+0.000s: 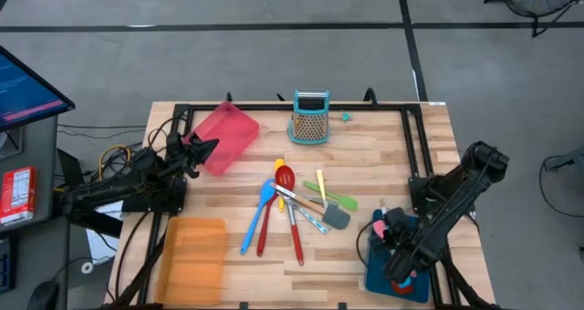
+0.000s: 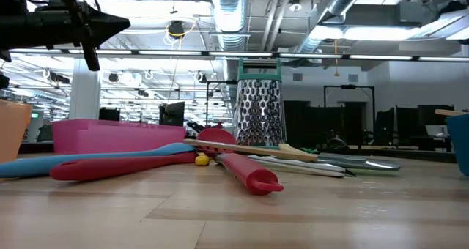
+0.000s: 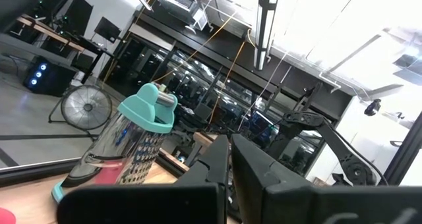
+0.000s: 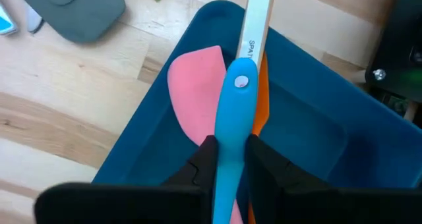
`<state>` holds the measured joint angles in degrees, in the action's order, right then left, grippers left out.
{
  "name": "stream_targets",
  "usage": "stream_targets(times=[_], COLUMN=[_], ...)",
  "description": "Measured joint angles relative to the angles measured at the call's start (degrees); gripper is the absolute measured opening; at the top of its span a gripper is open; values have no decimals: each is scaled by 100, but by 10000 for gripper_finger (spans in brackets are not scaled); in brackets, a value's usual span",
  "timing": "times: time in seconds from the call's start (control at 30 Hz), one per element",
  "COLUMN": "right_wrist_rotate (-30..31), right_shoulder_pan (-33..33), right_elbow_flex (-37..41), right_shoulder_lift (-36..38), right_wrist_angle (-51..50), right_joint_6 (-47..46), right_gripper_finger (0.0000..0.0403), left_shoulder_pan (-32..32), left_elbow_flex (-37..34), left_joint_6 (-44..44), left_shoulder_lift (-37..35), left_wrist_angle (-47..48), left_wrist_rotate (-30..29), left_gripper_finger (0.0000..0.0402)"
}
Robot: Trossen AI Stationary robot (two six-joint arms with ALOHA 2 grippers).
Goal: Pick & Place Kitchen Items
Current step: Put the blue spatula into the blue bin, then put the yellow table knife into the orange bin
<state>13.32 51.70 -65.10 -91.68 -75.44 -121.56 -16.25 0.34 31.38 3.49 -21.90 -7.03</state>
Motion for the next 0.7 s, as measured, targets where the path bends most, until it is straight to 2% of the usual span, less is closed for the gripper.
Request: stream_targets(times=[0.27,0.53,0.7], right_wrist_rotate=[-281,-304,-295], right_shoulder_pan=[2,-47,-347], right_elbow_flex=[0,0,-203], right_shoulder_lift=[-141,-2,483], right_wrist_angle=[70,75,-127], right_joint_6=[17,59,647], right_gripper_finger=[65,155,204], left_shoulder_pan=[0,0,0], left_elbow_flex=[0,0,0], left_joint_6=[0,0,0], left_shoulder_lift=[-2,-2,-2], left_wrist_angle=[-12,-16,-21], left_wrist_rotate=[0,0,0], left_gripper_finger=[2,2,2])
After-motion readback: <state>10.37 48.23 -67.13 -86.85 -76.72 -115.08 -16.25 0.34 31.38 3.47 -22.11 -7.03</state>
